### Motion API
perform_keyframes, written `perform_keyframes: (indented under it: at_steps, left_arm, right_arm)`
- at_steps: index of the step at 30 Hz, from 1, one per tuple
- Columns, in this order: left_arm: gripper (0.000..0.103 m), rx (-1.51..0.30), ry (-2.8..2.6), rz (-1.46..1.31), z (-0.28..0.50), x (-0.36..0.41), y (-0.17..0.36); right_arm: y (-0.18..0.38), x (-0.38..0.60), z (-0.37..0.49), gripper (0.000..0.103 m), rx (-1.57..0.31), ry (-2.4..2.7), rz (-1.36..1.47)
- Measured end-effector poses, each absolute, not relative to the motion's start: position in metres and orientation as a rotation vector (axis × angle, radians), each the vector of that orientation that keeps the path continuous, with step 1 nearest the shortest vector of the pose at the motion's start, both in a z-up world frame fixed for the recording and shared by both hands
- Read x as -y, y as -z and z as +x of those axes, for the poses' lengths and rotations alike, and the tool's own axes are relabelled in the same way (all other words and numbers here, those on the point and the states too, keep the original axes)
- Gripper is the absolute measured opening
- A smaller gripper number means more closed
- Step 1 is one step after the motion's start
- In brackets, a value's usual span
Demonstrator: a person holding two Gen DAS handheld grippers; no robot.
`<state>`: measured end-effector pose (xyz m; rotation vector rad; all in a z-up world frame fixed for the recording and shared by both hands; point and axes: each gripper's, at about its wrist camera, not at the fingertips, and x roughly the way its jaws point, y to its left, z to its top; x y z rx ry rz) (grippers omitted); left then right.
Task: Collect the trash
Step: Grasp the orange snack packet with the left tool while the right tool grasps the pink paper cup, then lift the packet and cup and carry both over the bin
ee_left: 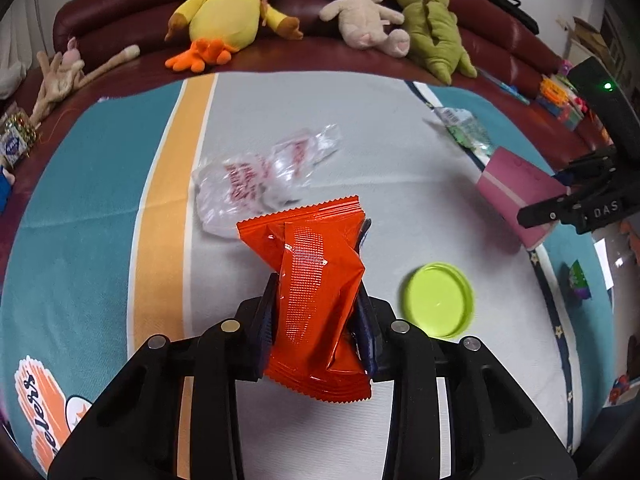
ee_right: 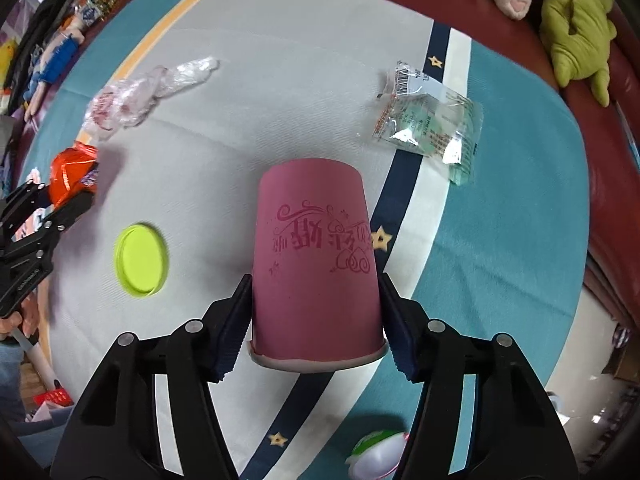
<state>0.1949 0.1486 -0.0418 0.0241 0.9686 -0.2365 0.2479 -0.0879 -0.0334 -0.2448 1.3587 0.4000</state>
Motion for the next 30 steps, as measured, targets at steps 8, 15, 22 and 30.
perform_keyframes:
  at_steps: [8,15,22,30]
  left_arm:
    - [0.034,-0.918,0.276,0.053,0.170,-0.118,0.011]
    - [0.034,-0.896,0.353,0.111,0.149,-0.066,-0.010]
    - [0.034,-0.885,0.440,0.158,0.133,-0.005,-0.021]
    - [0.034,-0.872,0.544,0.221,0.118,0.072,-0.030]
  right_arm:
    - [0.000,0.118,0.211,0.058,-1.281,-0.417,-0.149]
    - [-0.019,0.162,0.179,0.058,-1.236,-0.401,-0.047]
    - [-0.031,0.213,0.139,0.058,-1.192,-0.368,0.052]
    - [-0.038,0.283,0.104,0.058,-1.140,-0.327,0.162]
